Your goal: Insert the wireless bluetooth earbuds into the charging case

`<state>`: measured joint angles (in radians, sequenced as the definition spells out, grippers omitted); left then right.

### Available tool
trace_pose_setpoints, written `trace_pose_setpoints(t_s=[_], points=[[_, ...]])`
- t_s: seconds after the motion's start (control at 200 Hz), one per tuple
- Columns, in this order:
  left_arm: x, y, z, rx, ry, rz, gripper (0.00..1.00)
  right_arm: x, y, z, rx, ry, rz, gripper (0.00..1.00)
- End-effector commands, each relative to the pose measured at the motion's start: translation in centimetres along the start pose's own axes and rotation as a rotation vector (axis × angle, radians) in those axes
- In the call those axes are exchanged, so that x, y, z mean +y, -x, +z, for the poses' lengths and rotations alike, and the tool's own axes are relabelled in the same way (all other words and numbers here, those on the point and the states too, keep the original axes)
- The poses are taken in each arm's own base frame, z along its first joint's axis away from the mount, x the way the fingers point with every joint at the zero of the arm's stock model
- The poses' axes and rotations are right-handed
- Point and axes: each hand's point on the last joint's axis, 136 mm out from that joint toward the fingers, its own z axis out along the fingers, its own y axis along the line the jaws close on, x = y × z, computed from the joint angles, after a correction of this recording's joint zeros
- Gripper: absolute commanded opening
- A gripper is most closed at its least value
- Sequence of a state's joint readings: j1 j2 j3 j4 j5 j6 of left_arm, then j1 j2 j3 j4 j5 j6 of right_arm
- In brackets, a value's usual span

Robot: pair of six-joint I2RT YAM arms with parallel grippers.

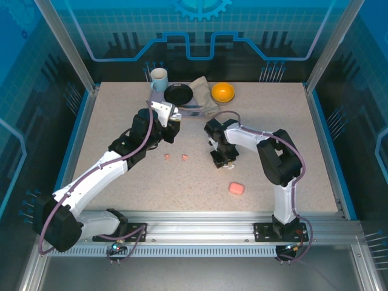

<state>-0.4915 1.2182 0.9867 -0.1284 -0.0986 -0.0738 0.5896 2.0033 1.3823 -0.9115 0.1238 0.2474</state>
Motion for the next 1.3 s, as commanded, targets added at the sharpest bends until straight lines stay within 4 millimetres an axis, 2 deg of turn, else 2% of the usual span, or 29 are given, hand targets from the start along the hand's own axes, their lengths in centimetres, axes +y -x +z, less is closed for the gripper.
trace_pose_setpoints(t_s=[0.0, 0.4, 0.56, 0.83, 0.995, 1.146, 1.296], points=[[-0.2, 2.1, -0.8, -0.065, -0.018, -0.011, 0.0, 0.8, 0.8, 0.3, -0.007, 0.009, 0.0, 0.35], [-0.3, 2.1, -0.7, -0.062, -0.023, -0.012, 0.0, 0.6, 0.7, 0.5, -0.003, -0.002, -0.003, 0.33], [-0.3, 2.1, -0.7, -0.062, -0.022, -0.012, 0.0, 0.6, 0.8, 0.3, -0.005, 0.001, -0.004, 0.27], [-0.4, 2.2, -0.7, -0.066, -0.028, -0.011, 0.0, 0.8, 1.1, -1.0, -0.049, 0.02, 0.036, 0.23], [-0.5, 2.3, -0.7, -0.069, -0.033, -0.008, 0.0, 1.0, 1.7, -2.1, -0.097, 0.066, 0.093, 0.23], [-0.5, 2.3, -0.7, -0.067, -0.033, -0.008, 0.0, 0.8, 2.0, -2.3, -0.106, 0.1, 0.158, 0.23], [-0.5, 2.1, -0.7, -0.064, -0.033, -0.004, 0.0, -0.1, 2.0, -2.1, -0.116, 0.113, 0.345, 0.24]])
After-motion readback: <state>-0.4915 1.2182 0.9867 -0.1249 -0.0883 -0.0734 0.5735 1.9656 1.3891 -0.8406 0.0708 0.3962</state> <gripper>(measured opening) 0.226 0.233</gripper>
